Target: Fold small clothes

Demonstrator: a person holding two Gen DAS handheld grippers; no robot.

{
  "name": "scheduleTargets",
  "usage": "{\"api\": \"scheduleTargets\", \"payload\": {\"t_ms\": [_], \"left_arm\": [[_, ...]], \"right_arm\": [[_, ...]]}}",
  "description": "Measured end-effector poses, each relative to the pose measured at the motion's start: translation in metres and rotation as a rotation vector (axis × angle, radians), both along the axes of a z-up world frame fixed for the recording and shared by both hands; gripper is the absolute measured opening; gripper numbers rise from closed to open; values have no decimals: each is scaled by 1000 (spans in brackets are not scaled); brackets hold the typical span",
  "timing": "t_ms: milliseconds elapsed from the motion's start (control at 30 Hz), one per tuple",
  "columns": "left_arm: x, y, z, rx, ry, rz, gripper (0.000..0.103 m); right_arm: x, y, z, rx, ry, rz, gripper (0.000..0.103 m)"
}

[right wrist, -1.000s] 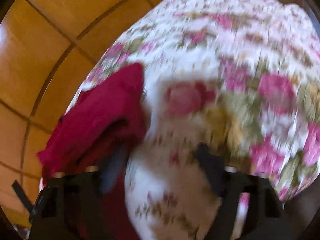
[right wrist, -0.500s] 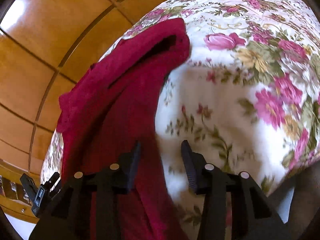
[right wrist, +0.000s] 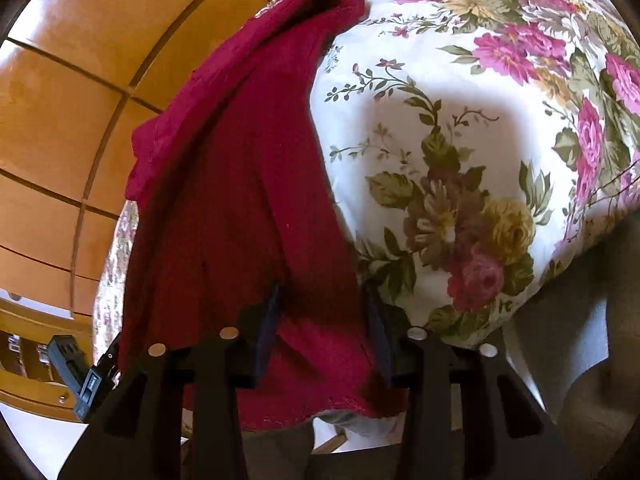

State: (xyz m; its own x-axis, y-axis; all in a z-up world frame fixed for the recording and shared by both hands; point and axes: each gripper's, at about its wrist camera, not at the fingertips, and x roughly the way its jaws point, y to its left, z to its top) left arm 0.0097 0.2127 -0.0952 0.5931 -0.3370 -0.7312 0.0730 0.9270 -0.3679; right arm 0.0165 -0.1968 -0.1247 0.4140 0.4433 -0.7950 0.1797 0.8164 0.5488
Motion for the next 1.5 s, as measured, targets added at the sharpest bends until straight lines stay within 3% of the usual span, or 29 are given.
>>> {"api": "scheduleTargets", "payload": {"t_ms": [33,67,100,267,367,533,600,633,667,700,767,800,833,867,900,933,1133,1500], "left_arm": [[-1,-5,1,34,-2,-10,55],[1,-8,2,37,-2,-25,27],[0,-10,4,10,2,-56,14],[-4,9,25,-82,-13,-50,6],[-6,22,25,-139,14,-42,6],[-12,14,3,-104,40,-64,6],[-14,15,2,-97,27,-58,41],[-14,14,0,-103,42,-67,79],[-17,14,0,-139,39,-99,86],[-19,12,1,-141,33,-115,86],[-18,3,1,-80,22,-145,86],[-18,1,0,-63,17,-150,80],[-17,0,0,-51,23,-143,61],[-16,-1,1,-51,30,-142,29],[-15,0,0,-72,40,-148,13],[-14,5,0,-131,60,-157,9],[-33,27,29,-282,-1,-140,6],[-83,34,89,-410,-90,-218,5]], "right_arm": [[1,0,1,22,-4,7,15],[1,-1,3,40,-7,5,9],[0,-5,7,51,-14,-10,9],[-29,-34,38,105,-27,-103,8],[-49,-51,50,16,-22,-160,8],[-35,-35,41,-59,30,-130,8],[-34,-35,32,-72,54,-110,8],[-32,-35,29,-80,59,-101,8],[-31,-33,29,-81,59,-94,8],[-30,-32,29,-77,56,-89,8],[-30,-31,31,-76,47,-79,8],[-30,-30,31,-74,45,-74,8],[-31,-30,32,-72,44,-73,8],[-32,-30,33,-67,40,-71,8],[-32,-30,34,-62,36,-70,8],[-34,-31,36,-54,31,-68,8],[-45,-35,59,0,-31,-47,8],[-83,-35,102,112,-108,0,8]]}}
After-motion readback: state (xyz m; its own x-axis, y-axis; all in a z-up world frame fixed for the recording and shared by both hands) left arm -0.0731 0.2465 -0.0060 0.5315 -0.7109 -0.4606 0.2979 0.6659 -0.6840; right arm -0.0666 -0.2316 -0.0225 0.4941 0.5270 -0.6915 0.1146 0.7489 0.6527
